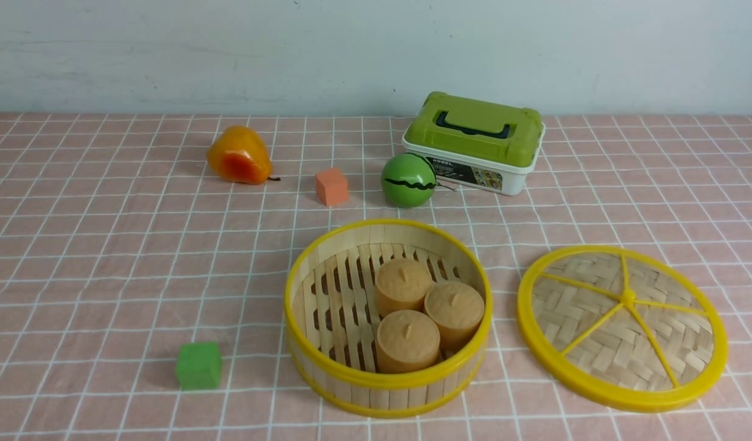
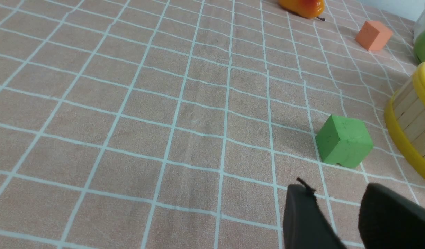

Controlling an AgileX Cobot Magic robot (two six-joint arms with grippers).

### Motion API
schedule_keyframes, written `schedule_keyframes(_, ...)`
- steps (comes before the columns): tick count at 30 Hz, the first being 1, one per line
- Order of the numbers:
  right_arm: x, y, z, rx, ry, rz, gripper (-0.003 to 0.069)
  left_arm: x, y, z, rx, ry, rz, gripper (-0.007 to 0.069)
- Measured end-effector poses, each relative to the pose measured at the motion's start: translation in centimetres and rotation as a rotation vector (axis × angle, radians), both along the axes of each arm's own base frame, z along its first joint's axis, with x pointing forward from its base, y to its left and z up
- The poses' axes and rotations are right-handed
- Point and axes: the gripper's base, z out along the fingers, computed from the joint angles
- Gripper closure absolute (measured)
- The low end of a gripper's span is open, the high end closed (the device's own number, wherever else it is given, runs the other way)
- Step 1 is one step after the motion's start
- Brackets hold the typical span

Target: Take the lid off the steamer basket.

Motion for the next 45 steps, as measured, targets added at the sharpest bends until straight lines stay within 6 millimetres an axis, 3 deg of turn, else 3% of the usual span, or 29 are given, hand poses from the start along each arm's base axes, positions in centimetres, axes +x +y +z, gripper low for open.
schedule_keyframes(45,-0.14,-0.08,-0.19,-0.007,0.043,-0.01,0.0654,0.0,0.0,0.0,0.0,0.0,0.0,0.0386)
